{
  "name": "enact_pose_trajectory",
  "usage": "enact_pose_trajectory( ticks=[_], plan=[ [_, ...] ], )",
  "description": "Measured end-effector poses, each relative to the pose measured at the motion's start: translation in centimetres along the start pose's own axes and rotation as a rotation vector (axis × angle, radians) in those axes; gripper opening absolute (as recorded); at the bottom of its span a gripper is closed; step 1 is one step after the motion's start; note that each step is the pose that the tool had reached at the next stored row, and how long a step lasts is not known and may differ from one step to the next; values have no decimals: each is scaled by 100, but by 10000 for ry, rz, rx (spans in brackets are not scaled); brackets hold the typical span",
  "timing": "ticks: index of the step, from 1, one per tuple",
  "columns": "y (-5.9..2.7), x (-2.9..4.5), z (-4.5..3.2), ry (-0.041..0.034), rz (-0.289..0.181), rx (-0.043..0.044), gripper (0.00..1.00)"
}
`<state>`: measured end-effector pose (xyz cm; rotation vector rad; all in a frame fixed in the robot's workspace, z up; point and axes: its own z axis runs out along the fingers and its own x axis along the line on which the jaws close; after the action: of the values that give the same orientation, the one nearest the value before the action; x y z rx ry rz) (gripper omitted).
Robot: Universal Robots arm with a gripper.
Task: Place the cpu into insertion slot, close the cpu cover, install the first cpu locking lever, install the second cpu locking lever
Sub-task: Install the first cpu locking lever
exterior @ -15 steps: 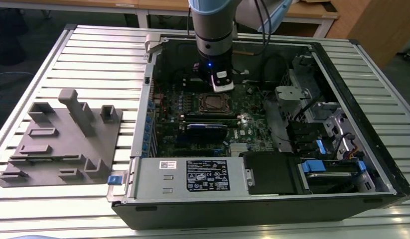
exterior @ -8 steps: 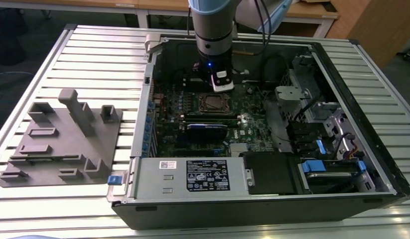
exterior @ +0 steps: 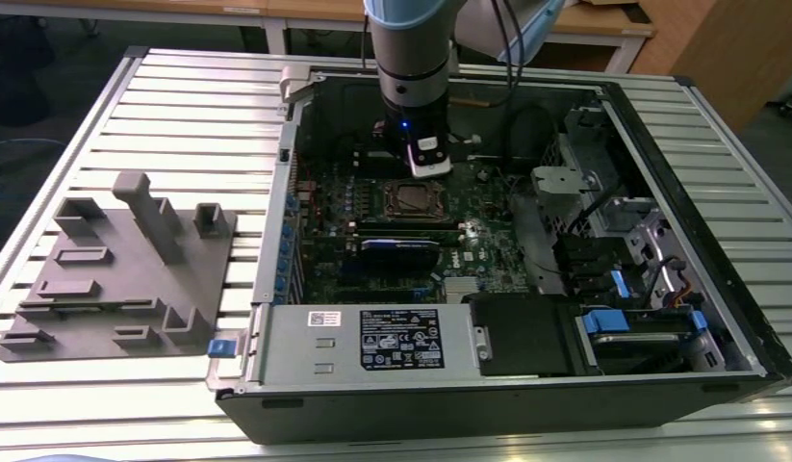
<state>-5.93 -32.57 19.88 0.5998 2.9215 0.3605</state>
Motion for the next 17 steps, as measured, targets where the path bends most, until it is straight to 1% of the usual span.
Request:
enact_pose_trajectory(
  ticks=[10, 13, 17],
  plan=[
    [8, 4, 5, -22, 101, -6, 11],
    [6, 7, 11, -53, 109, -18, 11],
    [4, 9, 15, -72, 111, -26, 11]
  ],
)
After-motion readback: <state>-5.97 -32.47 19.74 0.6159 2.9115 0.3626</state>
